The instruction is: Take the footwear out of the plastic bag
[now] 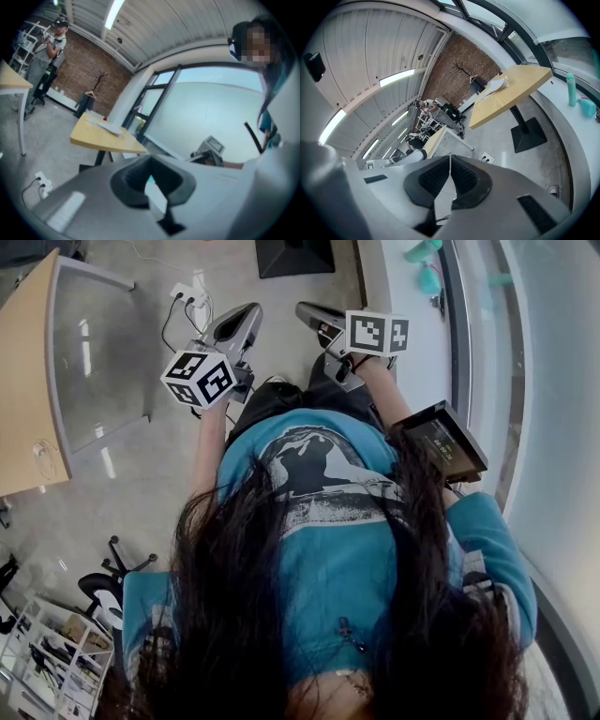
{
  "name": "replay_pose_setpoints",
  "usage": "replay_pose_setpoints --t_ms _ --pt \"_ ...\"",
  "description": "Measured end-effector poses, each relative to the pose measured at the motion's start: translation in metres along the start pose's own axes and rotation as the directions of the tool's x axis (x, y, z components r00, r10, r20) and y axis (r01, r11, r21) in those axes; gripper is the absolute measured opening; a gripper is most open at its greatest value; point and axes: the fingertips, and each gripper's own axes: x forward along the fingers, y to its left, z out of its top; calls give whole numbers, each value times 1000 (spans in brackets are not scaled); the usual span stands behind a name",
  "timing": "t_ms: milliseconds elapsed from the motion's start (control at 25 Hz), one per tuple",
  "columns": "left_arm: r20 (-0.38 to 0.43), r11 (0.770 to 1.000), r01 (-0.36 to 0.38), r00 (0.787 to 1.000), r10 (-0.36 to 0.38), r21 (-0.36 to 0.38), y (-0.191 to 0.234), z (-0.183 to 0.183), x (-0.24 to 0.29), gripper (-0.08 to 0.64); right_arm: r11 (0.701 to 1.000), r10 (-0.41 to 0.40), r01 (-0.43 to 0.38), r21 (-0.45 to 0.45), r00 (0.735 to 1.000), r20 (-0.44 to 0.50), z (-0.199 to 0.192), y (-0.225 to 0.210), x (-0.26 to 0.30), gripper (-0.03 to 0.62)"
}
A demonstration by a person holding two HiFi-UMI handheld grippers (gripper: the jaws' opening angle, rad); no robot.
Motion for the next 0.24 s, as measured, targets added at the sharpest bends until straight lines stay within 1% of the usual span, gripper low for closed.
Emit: replay_pose_setpoints --t_ms 240 --pt "20 999 -45 999 46 -21 7 -2 1 -9 1000 18 -18 -1 1000 -8 0 -8 -4 23"
